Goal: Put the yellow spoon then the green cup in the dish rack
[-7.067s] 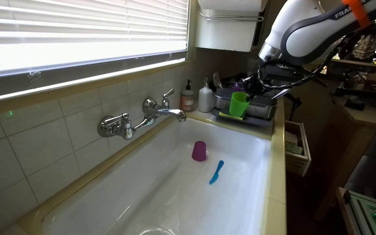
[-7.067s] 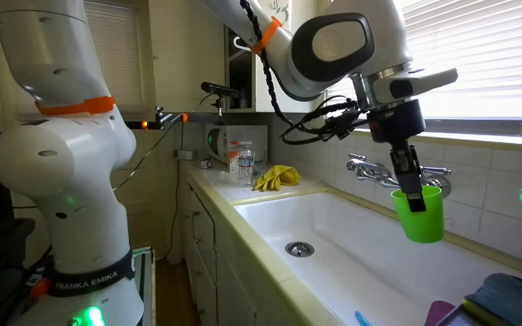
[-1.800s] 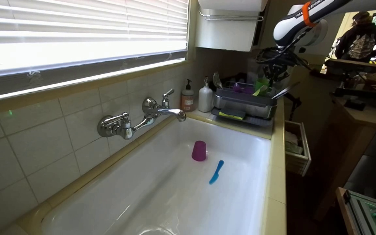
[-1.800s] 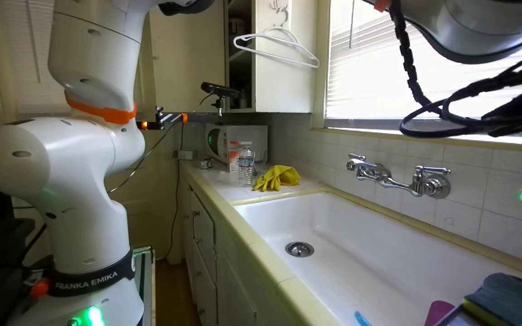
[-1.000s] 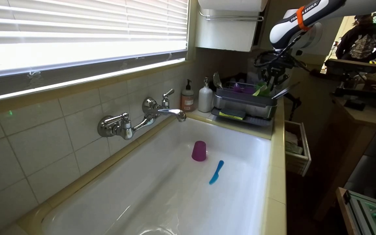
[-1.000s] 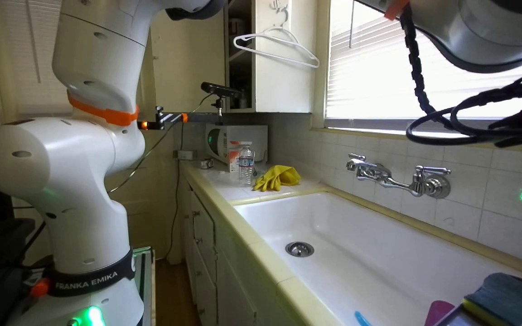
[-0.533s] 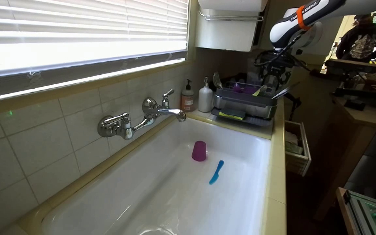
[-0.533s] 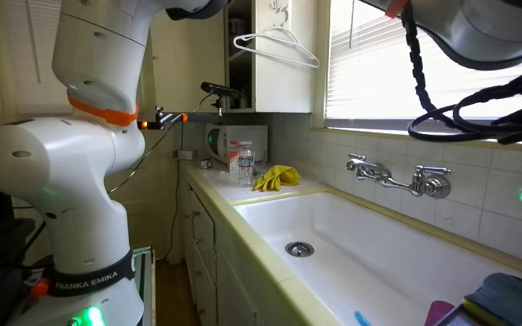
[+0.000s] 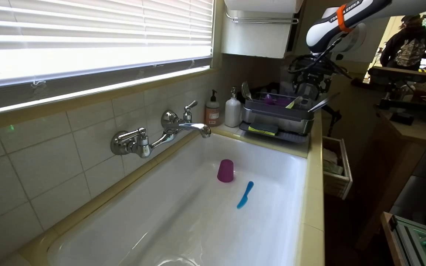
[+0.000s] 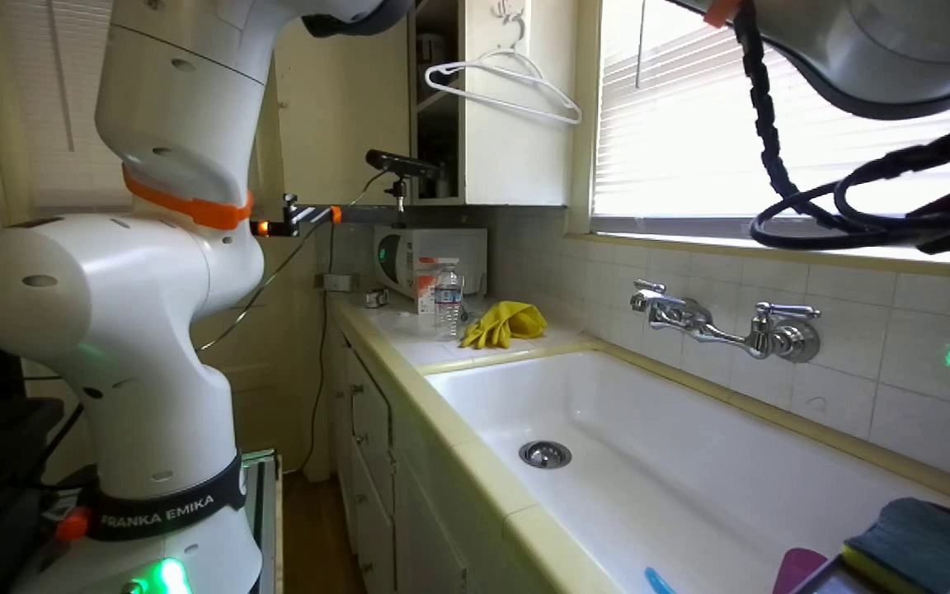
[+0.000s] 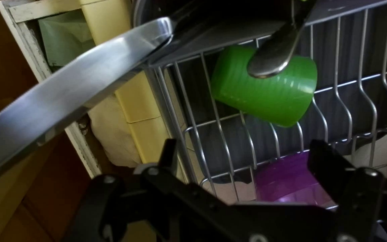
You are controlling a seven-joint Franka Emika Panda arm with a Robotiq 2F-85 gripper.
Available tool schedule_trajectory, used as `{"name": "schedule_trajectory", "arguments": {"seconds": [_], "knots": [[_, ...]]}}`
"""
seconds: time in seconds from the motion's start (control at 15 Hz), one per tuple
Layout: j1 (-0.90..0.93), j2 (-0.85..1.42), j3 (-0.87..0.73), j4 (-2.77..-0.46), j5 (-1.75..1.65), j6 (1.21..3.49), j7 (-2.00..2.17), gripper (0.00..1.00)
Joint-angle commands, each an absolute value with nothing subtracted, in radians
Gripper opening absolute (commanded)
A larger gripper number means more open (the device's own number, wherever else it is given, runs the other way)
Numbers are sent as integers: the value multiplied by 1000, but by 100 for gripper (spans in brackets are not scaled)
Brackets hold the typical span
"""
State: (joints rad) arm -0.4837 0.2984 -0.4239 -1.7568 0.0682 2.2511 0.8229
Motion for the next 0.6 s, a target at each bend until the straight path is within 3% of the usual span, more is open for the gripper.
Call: {"name": "schedule_trajectory", "arguments": {"seconds": [0.0,0.53], "knots": [[-473,293,-441,-1746,79,2229,805,100],[-464,248,-446,-1767,61,2238,810,100]]}}
